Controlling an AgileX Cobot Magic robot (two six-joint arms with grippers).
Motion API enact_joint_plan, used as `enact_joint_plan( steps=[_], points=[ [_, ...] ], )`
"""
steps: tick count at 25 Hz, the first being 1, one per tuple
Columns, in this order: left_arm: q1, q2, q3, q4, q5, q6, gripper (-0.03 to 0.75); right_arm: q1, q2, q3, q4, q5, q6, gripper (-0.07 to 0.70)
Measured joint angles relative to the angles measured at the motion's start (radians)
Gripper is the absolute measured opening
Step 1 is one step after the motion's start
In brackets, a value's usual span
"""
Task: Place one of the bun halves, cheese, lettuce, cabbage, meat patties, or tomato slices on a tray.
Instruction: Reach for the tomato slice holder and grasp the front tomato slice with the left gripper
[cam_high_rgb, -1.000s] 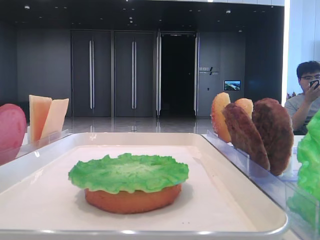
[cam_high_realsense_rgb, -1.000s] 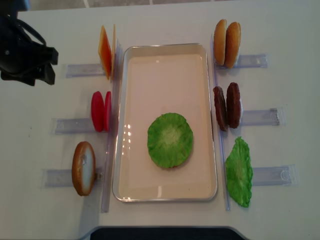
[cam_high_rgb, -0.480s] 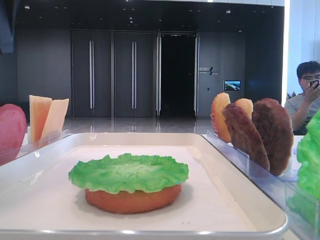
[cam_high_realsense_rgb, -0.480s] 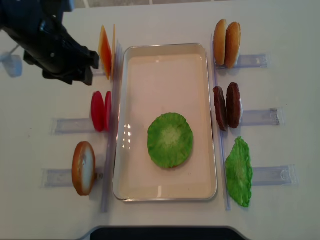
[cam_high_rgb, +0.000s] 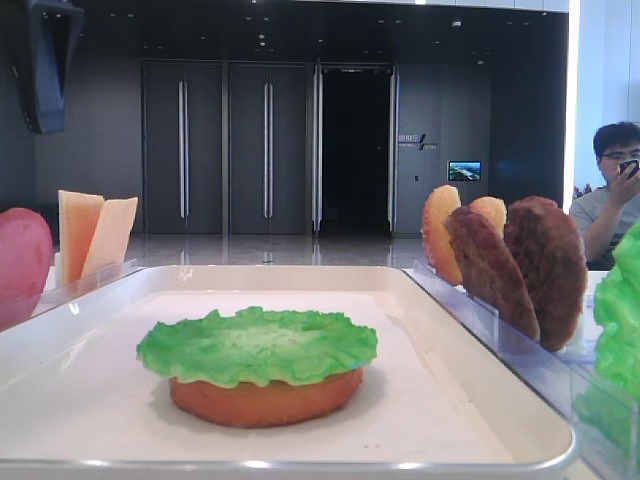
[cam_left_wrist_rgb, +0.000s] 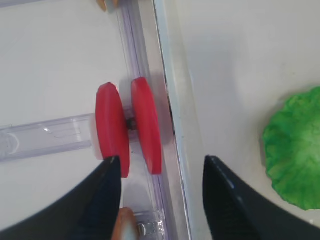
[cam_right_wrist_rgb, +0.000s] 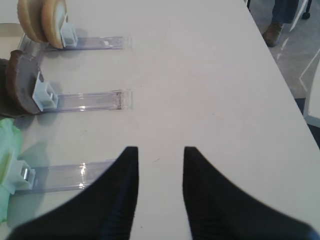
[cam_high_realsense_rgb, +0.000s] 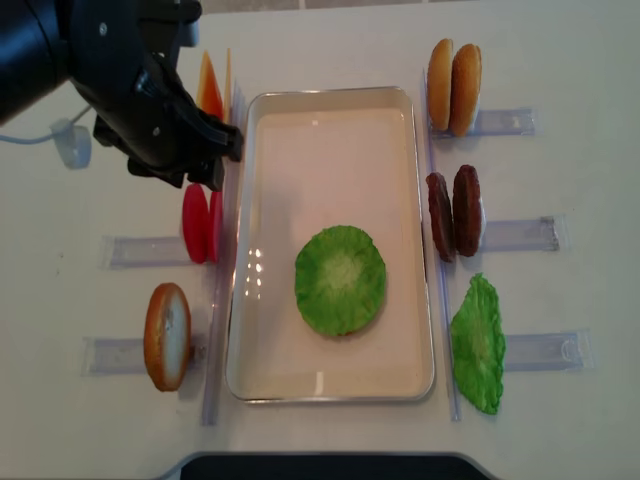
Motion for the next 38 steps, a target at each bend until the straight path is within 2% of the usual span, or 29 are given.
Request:
enact_joint_plan(
  steps=[17,38],
  points=[
    [0.000,0.106,0.000,-0.005,-0.048,-0.001,0.399,0.000,0.000,0.000,0.000,0.000,0.000,0.244],
    [0.000,0.235,-0.001,0.007,-0.070,-0.001,0.399,0.000,0.000,0.000,0.000,0.000,0.000,0.244]
  ],
)
